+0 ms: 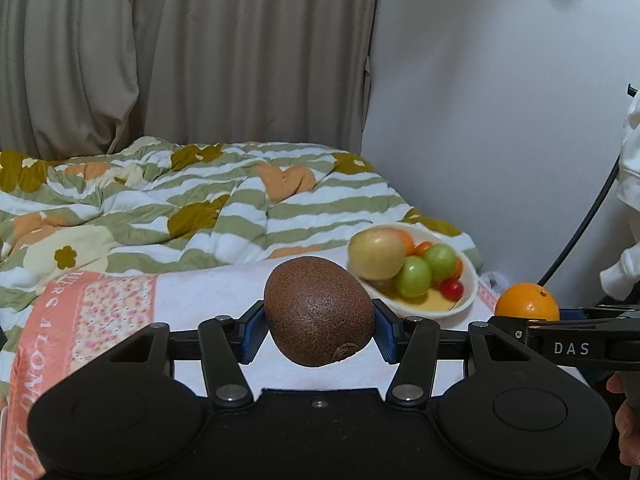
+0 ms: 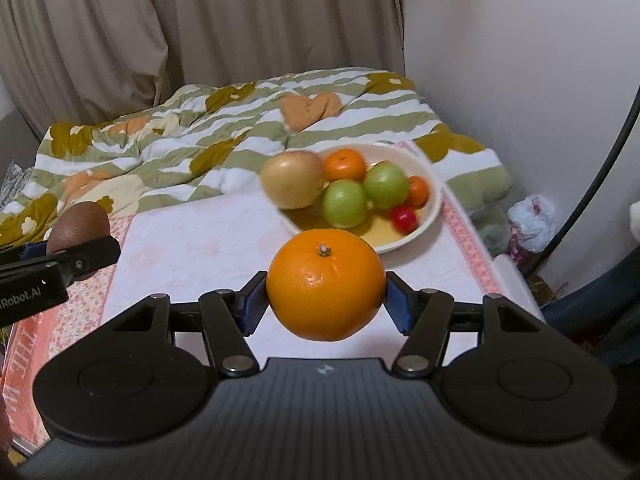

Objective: Organize fruits
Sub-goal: 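Carry the kiwi and orange in both tools over the white bowl, then open the left tool to drop the kiwi while the right tool releases the orange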

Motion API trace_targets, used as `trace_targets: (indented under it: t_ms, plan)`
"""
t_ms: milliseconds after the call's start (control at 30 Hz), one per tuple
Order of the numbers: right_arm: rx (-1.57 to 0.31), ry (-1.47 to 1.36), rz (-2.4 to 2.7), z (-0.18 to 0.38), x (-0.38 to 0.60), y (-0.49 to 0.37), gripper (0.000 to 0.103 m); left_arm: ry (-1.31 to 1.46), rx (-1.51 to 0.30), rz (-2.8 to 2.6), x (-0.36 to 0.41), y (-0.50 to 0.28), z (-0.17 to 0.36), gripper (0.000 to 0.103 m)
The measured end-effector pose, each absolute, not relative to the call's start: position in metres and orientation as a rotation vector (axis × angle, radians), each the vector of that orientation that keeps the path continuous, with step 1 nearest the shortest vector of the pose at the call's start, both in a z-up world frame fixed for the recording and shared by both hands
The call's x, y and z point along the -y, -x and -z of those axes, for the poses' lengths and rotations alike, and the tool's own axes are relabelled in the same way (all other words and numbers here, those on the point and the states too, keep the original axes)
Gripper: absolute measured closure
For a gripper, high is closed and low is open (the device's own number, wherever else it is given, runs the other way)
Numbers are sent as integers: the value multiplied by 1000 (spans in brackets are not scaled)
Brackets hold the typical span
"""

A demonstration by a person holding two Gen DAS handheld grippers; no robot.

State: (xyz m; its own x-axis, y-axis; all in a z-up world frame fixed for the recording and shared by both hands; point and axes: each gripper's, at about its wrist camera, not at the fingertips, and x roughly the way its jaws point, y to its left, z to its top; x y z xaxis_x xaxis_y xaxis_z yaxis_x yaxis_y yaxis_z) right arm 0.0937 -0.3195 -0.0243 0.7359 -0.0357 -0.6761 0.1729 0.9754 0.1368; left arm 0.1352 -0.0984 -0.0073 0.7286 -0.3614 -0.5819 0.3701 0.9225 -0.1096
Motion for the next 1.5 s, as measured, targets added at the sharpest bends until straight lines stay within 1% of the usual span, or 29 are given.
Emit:
trace_targets:
  t_ms: [300, 700, 1033, 1367, 1400, 1433, 1467, 1500]
  plan:
    - [-735, -138, 12, 17, 393, -108, 27, 43, -639, 323, 172, -138, 4, 45]
    - [-752, -111, -51, 39, 466, -149, 27, 54, -696, 295, 256, -169, 38, 45]
    - [-794, -152, -51, 62, 485, -175, 27, 36, -866, 282, 282, -202, 75, 45]
    - [-823, -175, -44, 73, 490, -194, 27, -6, -905, 276, 292, -221, 90, 44]
    - [-826, -175, -44, 73, 489, -195, 27, -1, -902, 276, 292, -222, 90, 43]
    - [-828, -175, -42, 74, 489, -196, 27, 4, -902, 283, 292, -223, 89, 39]
    - [-829, -175, -41, 74, 489, -196, 27, 4, -902, 285, 293, -224, 89, 30]
    - [-830, -176, -38, 74, 489, -197, 27, 0, -900, 285, 294, -224, 88, 24]
